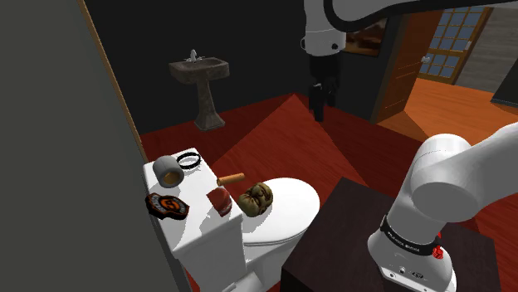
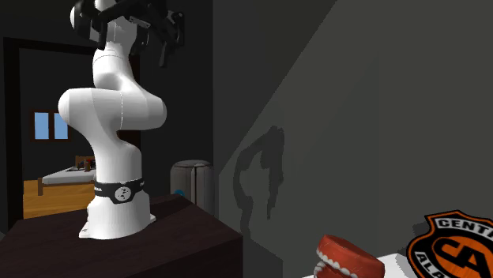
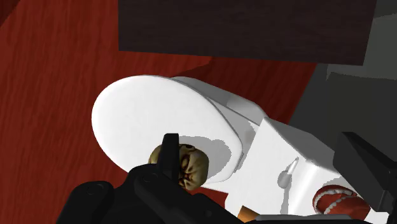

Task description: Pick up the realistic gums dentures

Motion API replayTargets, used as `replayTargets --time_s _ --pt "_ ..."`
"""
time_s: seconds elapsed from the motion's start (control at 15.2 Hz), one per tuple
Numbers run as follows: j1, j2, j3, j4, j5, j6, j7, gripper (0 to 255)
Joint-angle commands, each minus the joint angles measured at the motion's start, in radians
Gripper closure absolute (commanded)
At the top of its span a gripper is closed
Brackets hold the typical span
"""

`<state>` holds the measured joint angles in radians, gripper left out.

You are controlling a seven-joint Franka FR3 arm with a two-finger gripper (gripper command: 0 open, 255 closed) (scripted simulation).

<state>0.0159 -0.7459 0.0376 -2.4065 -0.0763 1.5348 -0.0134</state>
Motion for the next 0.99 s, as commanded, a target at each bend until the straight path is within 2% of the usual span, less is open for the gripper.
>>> replayTargets --time_s 0.0,0.46,0.92 --pt "0.0 0.0 0.0 0.0 0.0 0.0 0.0 0" --pt "0.028 0.171 0.061 -0.035 0.061 0.219 0.089 0" --pt "0.05 0.391 0.12 -0.003 0.095 0.424 0.17 0"
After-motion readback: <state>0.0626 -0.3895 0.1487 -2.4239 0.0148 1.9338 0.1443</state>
